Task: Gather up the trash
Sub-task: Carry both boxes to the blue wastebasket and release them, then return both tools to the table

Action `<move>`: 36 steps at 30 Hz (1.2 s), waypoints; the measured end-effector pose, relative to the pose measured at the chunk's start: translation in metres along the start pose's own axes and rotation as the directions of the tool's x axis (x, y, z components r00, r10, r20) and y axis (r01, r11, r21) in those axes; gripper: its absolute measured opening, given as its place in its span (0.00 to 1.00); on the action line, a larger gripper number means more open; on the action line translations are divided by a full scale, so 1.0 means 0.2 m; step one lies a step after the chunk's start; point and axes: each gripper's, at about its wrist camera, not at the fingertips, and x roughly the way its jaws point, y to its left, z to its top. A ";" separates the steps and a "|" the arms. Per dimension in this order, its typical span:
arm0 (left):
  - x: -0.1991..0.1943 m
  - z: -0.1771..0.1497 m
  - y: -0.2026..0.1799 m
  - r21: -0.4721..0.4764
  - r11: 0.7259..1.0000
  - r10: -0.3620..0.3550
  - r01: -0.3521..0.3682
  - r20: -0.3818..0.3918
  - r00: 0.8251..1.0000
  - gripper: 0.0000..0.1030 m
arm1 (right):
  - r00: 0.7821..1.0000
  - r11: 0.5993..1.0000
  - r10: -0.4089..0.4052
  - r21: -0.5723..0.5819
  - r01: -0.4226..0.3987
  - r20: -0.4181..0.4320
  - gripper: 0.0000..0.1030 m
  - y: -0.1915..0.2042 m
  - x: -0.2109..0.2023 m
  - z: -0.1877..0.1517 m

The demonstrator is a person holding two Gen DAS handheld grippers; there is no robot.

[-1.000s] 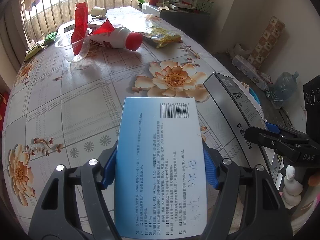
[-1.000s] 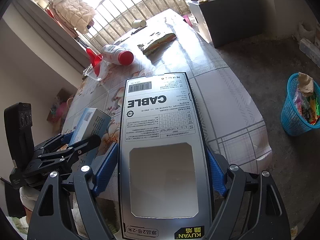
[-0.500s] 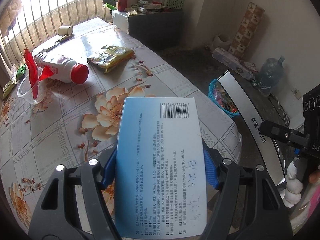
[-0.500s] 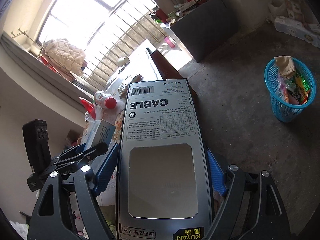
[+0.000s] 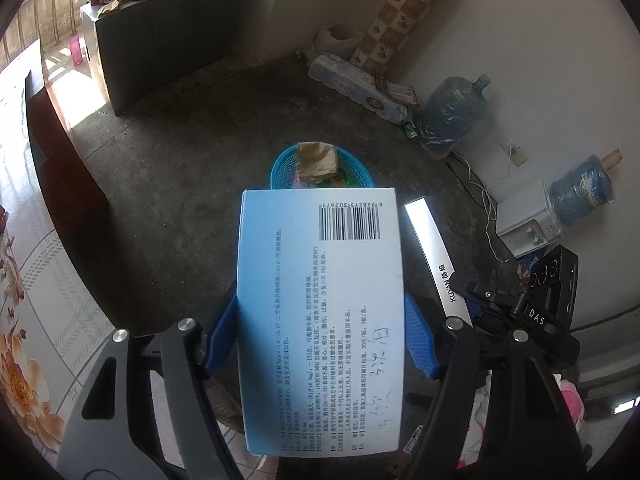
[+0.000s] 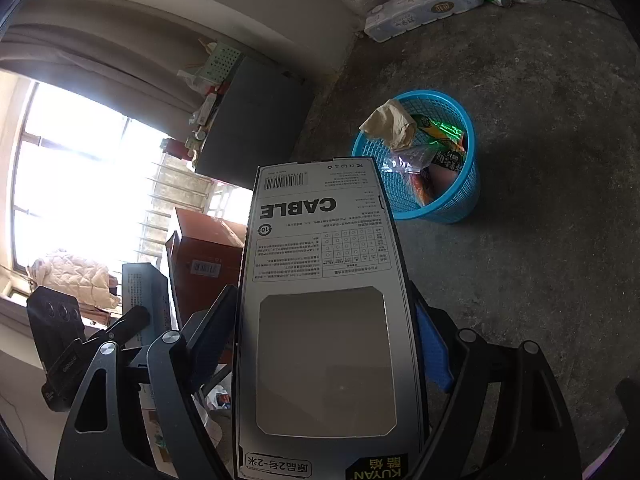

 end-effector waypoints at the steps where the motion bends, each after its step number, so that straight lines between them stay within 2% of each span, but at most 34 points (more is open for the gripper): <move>1: 0.06 0.05 -0.04 0.004 1.000 -0.014 0.014 -0.010 1.000 0.65 | 1.000 1.000 -0.008 0.019 0.008 0.007 0.76 -0.02 0.03 0.05; 3: 0.17 0.18 -0.11 0.007 1.000 -0.025 0.025 -0.015 1.000 0.65 | 1.000 0.999 -0.025 0.042 0.024 0.018 0.76 -0.04 0.10 0.18; 6: 0.38 0.45 -0.17 -0.040 0.999 -0.034 0.035 0.010 0.999 0.67 | 0.996 0.996 -0.053 0.080 0.047 0.068 0.76 -0.05 0.27 0.44; 8: 0.52 0.59 -0.17 -0.074 0.997 -0.024 0.026 0.029 0.999 0.73 | 0.993 0.991 -0.079 0.111 0.070 0.082 0.78 -0.12 0.39 0.58; 10: 0.63 0.65 -0.14 -0.122 0.992 0.017 -0.015 0.019 1.000 0.73 | 0.985 0.978 -0.155 0.150 0.143 0.070 0.78 -0.21 0.49 0.66; 12: 0.69 0.63 -0.11 -0.163 0.986 -0.023 0.019 -0.019 1.000 0.73 | 0.978 0.966 -0.198 0.183 0.185 0.059 0.78 -0.31 0.54 0.68; 14: 0.67 0.58 -0.08 -0.147 0.988 -0.048 0.043 -0.034 0.998 0.73 | 0.977 0.960 -0.203 0.210 0.186 0.062 0.78 -0.38 0.55 0.63; 16: 0.62 0.51 -0.06 -0.099 0.994 -0.042 0.036 -0.054 0.998 0.73 | 0.980 0.961 -0.187 0.217 0.170 0.062 0.78 -0.44 0.53 0.57; 20: 0.40 0.39 0.01 -0.045 0.998 -0.053 0.052 -0.038 0.998 0.73 | 0.988 0.966 -0.150 0.221 0.136 0.046 0.78 -0.51 0.47 0.41; 24: 0.09 0.22 0.08 0.023 0.999 -0.049 0.049 0.026 0.998 0.73 | 0.995 0.971 -0.093 0.224 0.083 0.035 0.78 -0.51 0.33 0.23; 28: -0.19 -0.02 0.16 0.049 0.998 -0.037 0.033 0.095 0.995 0.73 | 0.997 0.986 -0.062 0.157 0.053 0.053 0.78 -0.40 0.15 0.06; 31: -0.38 -0.23 0.29 0.012 1.000 -0.007 0.006 0.150 0.989 0.73 | 0.997 0.995 -0.066 0.072 0.063 0.044 0.78 -0.28 0.07 -0.03; 34: -0.55 -0.42 0.44 -0.070 0.995 0.077 -0.064 0.213 0.974 0.73 | 0.997 0.996 -0.079 -0.030 0.080 0.015 0.78 -0.11 0.04 -0.09; 36: -0.66 -0.54 0.56 -0.138 0.987 0.115 -0.083 0.238 0.964 0.73 | 0.997 0.990 -0.080 -0.116 0.080 0.003 0.78 0.04 0.04 -0.13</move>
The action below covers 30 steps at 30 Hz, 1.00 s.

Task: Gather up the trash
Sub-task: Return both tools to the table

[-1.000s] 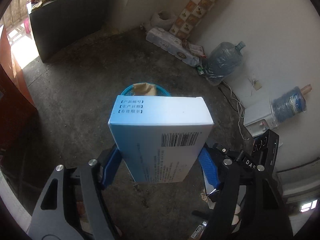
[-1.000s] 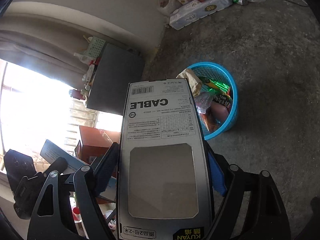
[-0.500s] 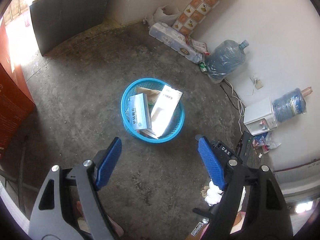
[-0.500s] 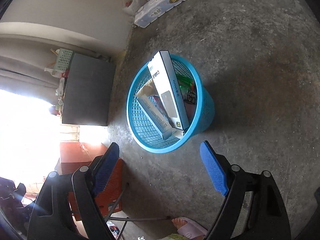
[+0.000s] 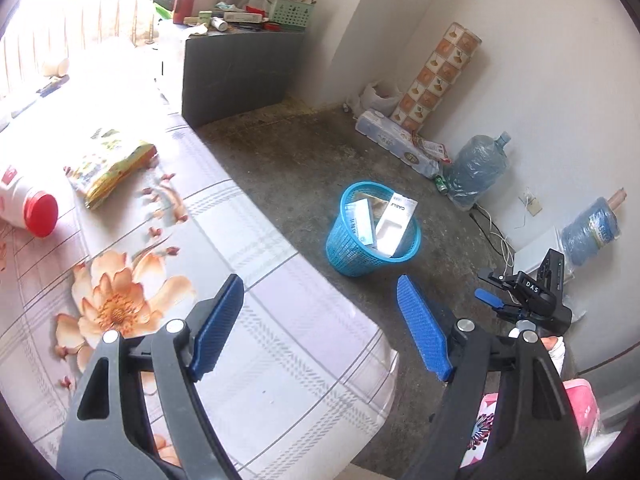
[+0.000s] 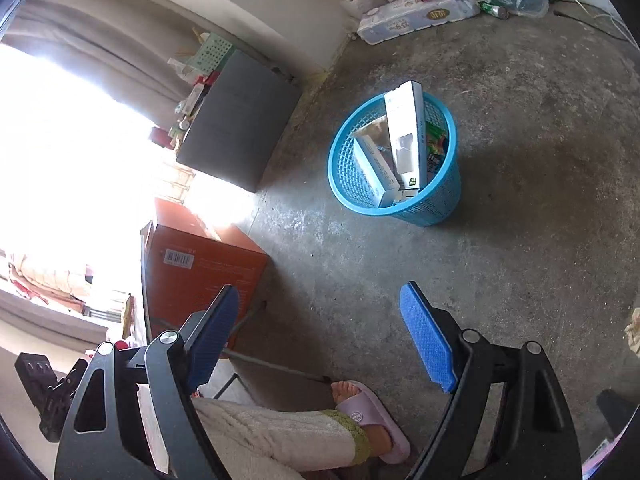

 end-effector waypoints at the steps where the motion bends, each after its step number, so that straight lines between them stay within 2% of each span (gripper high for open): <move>1: -0.06 -0.04 0.07 -0.031 0.999 0.024 -0.023 0.015 1.000 0.73 | 1.000 0.999 0.002 -0.046 -0.002 -0.004 0.78 0.09 0.00 -0.01; 4: -0.20 -0.14 0.27 -0.105 0.989 0.109 -0.105 0.039 0.993 0.73 | 0.998 0.985 0.051 -0.161 -0.057 -0.041 0.78 0.36 0.02 -0.07; 8: -0.39 -0.26 0.51 -0.211 0.962 0.191 -0.173 0.070 0.979 0.73 | 0.987 0.945 0.106 -0.297 -0.139 -0.124 0.78 0.75 0.11 -0.19; 12: -0.56 -0.40 0.73 -0.308 0.932 0.234 -0.193 0.103 0.967 0.73 | 0.968 0.885 0.123 -0.416 -0.207 -0.219 0.78 1.13 0.24 -0.34; 17: -0.75 -0.49 0.88 -0.377 0.899 0.298 -0.223 0.151 0.943 0.73 | 0.946 0.829 0.125 -0.493 -0.265 -0.299 0.78 1.48 0.36 -0.50; 19: -0.81 -0.46 0.90 -0.360 0.901 0.324 -0.243 0.184 0.928 0.73 | 0.937 0.815 0.123 -0.506 -0.283 -0.327 0.78 1.58 0.41 -0.54; 21: -0.85 -0.40 0.88 -0.313 0.908 0.358 -0.280 0.228 0.906 0.73 | 0.931 0.812 0.117 -0.506 -0.291 -0.347 0.78 1.69 0.47 -0.55; 24: -0.88 -0.28 0.86 -0.238 0.917 0.380 -0.321 0.275 0.883 0.73 | 0.936 0.813 0.092 -0.518 -0.267 -0.339 0.78 1.83 0.57 -0.54; 26: -0.86 -0.19 0.85 -0.196 0.915 0.397 -0.352 0.288 0.872 0.73 | 0.945 0.795 0.057 -0.558 -0.238 -0.322 0.78 1.92 0.64 -0.53; 28: -0.82 -0.11 0.86 -0.172 0.906 0.420 -0.386 0.277 0.864 0.73 | 0.956 0.760 0.008 -0.619 -0.197 -0.294 0.78 2.01 0.72 -0.53; 30: -0.76 -0.03 0.88 -0.153 0.904 0.427 -0.400 0.265 0.864 0.73 | 0.966 0.699 -0.038 -0.698 -0.156 -0.254 0.78 2.11 0.78 -0.54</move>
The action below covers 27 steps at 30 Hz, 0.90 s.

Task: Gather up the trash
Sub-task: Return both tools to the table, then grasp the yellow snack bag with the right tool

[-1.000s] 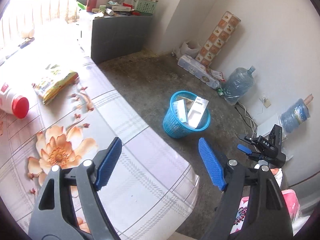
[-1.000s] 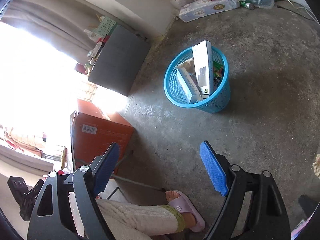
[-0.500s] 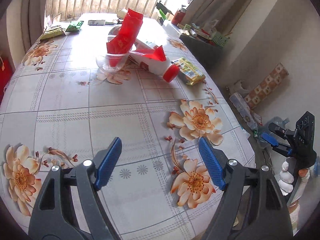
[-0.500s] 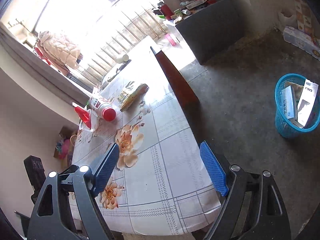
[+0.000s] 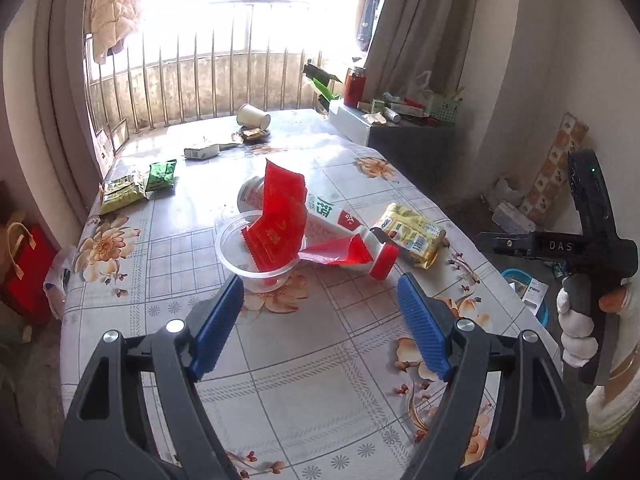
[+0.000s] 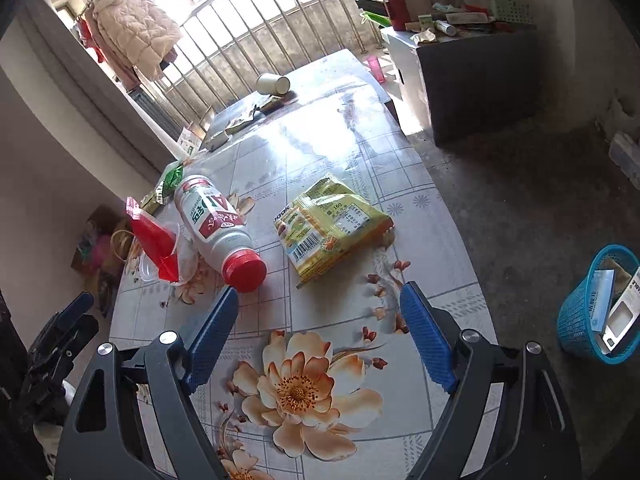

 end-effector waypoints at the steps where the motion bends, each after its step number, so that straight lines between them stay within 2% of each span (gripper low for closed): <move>1: 0.04 0.03 -0.01 0.011 1.000 0.014 -0.014 -0.008 1.000 0.73 | 0.999 0.999 -0.032 -0.038 0.032 -0.004 0.78 0.03 0.03 0.03; 6: 0.22 0.13 -0.03 0.031 0.997 0.070 -0.070 -0.013 0.997 0.73 | 0.990 0.978 -0.135 -0.165 0.130 -0.024 0.79 0.10 0.24 0.18; 9: 0.29 0.18 -0.03 0.015 0.995 0.096 -0.096 -0.010 0.995 0.73 | 0.986 0.968 -0.160 -0.205 0.148 -0.043 0.79 0.11 0.35 0.22; 18: 0.39 0.23 0.00 0.002 0.991 0.134 -0.134 -0.015 0.991 0.73 | 0.980 0.958 -0.175 -0.246 0.146 -0.099 0.79 0.11 0.54 0.28; 27: 0.42 0.22 0.02 -0.010 0.991 0.136 -0.136 -0.020 0.991 0.69 | 0.980 0.962 -0.171 -0.234 0.144 -0.098 0.76 0.11 0.57 0.29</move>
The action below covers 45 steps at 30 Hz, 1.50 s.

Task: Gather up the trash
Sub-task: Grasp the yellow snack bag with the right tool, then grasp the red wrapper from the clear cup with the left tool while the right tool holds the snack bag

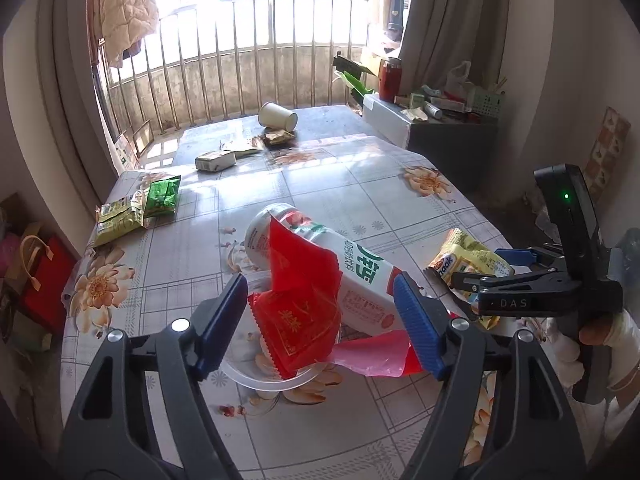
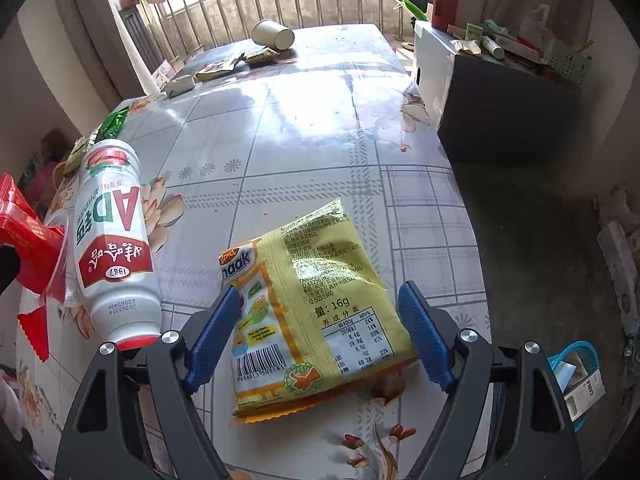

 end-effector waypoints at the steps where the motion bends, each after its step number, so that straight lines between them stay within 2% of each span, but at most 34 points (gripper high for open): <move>1: 0.00 0.00 0.00 0.000 1.000 -0.001 0.001 0.000 1.000 0.69 | 1.000 1.000 -0.001 0.001 0.001 -0.001 0.75 0.00 0.00 0.00; 8: -0.01 0.00 -0.01 0.002 1.000 -0.011 0.011 0.003 1.000 0.68 | 1.000 1.000 -0.022 0.004 0.022 -0.004 0.66 -0.02 0.01 0.00; 11: -0.03 0.00 -0.01 -0.005 1.000 -0.029 0.029 0.005 1.000 0.68 | 0.999 0.999 -0.035 -0.005 0.035 -0.008 0.58 -0.01 0.00 -0.01; 16: -0.08 -0.03 0.04 -0.038 0.993 -0.109 0.109 0.020 0.994 0.68 | 0.999 1.000 -0.031 0.002 0.031 -0.017 0.51 -0.02 -0.04 -0.07; 24: -0.15 -0.12 0.04 -0.006 0.972 -0.234 0.234 0.007 0.972 0.69 | 1.000 0.999 -0.012 0.045 0.013 -0.022 0.50 -0.06 -0.19 -0.33; 28: -0.12 -0.12 -0.03 0.020 0.978 -0.206 0.206 -0.006 0.978 0.69 | 1.000 0.999 -0.011 0.044 0.012 -0.022 0.51 -0.04 -0.29 -0.51; 30: -0.07 -0.10 -0.05 0.018 0.990 -0.138 0.138 -0.021 0.990 0.69 | 1.000 0.999 -0.009 0.046 0.010 -0.017 0.51 -0.03 -0.34 -0.60; 34: 0.02 -0.07 0.00 -0.086 0.994 -0.068 0.062 -0.070 0.995 0.69 | 1.000 0.999 -0.010 0.052 0.009 0.011 0.51 -0.02 -0.41 -0.73; 36: 0.05 -0.06 0.03 -0.136 0.990 -0.043 0.032 -0.081 0.996 0.63 | 1.000 0.998 -0.007 0.062 0.005 0.030 0.51 -0.02 -0.43 -0.77; 37: 0.06 -0.06 0.05 -0.158 0.987 -0.039 0.025 -0.086 0.995 0.56 | 0.999 0.997 0.000 0.075 -0.003 0.038 0.51 -0.03 -0.44 -0.78; 39: 0.08 -0.05 0.09 -0.201 0.979 -0.046 0.027 -0.091 0.995 0.41 | 0.999 0.995 0.015 0.097 -0.020 0.050 0.51 -0.04 -0.45 -0.79; 41: 0.08 -0.05 0.12 -0.231 0.972 -0.053 0.031 -0.091 0.994 0.18 | 0.998 0.993 0.030 0.116 -0.037 0.059 0.51 -0.06 -0.45 -0.80; 43: 0.05 -0.05 0.12 -0.232 0.972 -0.040 0.022 -0.073 0.997 0.06 | 0.997 0.991 0.040 0.121 -0.048 0.065 0.51 -0.06 -0.45 -0.80; 45: -0.01 -0.04 0.13 -0.227 0.974 -0.033 0.022 -0.046 0.998 0.05 | 0.997 0.992 0.044 0.115 -0.052 0.070 0.51 -0.07 -0.45 -0.80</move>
